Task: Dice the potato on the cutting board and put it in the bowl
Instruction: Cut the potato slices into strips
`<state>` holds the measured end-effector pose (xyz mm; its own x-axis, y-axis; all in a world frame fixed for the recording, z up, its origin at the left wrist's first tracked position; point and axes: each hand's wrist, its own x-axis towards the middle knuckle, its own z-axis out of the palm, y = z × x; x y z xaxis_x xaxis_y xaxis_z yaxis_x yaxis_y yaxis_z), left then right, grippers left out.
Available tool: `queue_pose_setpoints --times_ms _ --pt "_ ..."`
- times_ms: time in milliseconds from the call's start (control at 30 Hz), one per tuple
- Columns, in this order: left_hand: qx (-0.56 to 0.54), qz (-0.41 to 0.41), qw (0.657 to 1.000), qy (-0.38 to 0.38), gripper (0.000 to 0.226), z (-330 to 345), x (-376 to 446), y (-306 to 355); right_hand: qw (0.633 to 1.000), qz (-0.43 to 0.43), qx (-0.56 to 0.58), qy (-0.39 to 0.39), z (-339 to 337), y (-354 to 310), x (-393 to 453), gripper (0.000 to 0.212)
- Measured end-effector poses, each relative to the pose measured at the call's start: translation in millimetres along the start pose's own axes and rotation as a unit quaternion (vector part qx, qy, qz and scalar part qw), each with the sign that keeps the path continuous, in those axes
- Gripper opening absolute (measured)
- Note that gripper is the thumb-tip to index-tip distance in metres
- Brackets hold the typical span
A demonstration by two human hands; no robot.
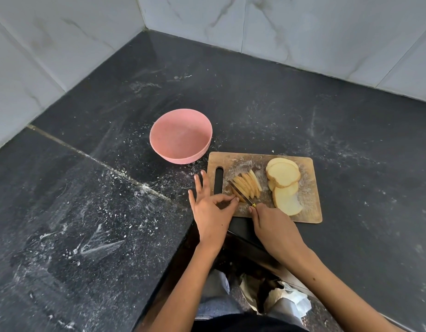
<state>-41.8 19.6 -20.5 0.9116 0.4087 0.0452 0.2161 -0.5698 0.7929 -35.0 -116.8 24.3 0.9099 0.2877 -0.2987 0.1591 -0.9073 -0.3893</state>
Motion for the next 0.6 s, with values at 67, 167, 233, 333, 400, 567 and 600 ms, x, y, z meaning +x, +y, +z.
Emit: queue_pose_setpoints --times_ms 67,167,233,333,400,567,600 --pt "0.0 0.0 1.0 -0.004 0.006 -0.6 0.6 0.4 1.0 0.002 -0.004 0.002 -0.4 -0.2 0.8 0.03" --pt "0.0 -0.001 1.0 -0.008 0.006 -0.5 0.9 0.4 1.0 0.002 -0.014 0.01 0.0 0.4 2.2 0.034" --pt "-0.002 -0.001 1.0 -0.008 0.006 -0.5 1.0 -0.1 1.0 -0.001 -0.014 0.013 0.4 0.0 3.0 0.035" --pt "-0.003 0.0 1.0 -0.006 0.006 0.0 1.0 0.0 1.0 0.001 -0.015 0.013 0.3 -0.9 3.7 0.035" --pt "-0.001 0.001 1.0 -0.003 0.007 0.7 1.8 -0.5 1.0 0.006 -0.021 0.011 1.1 -2.0 3.9 0.036" --pt "0.002 -0.001 1.0 -0.007 0.007 1.4 2.0 0.0 0.997 0.027 -0.066 -0.012 3.4 -8.3 4.3 0.03" --pt "0.003 0.0 1.0 -0.008 0.007 1.0 2.2 0.1 0.997 0.03 -0.068 -0.018 3.7 -8.6 4.9 0.028"
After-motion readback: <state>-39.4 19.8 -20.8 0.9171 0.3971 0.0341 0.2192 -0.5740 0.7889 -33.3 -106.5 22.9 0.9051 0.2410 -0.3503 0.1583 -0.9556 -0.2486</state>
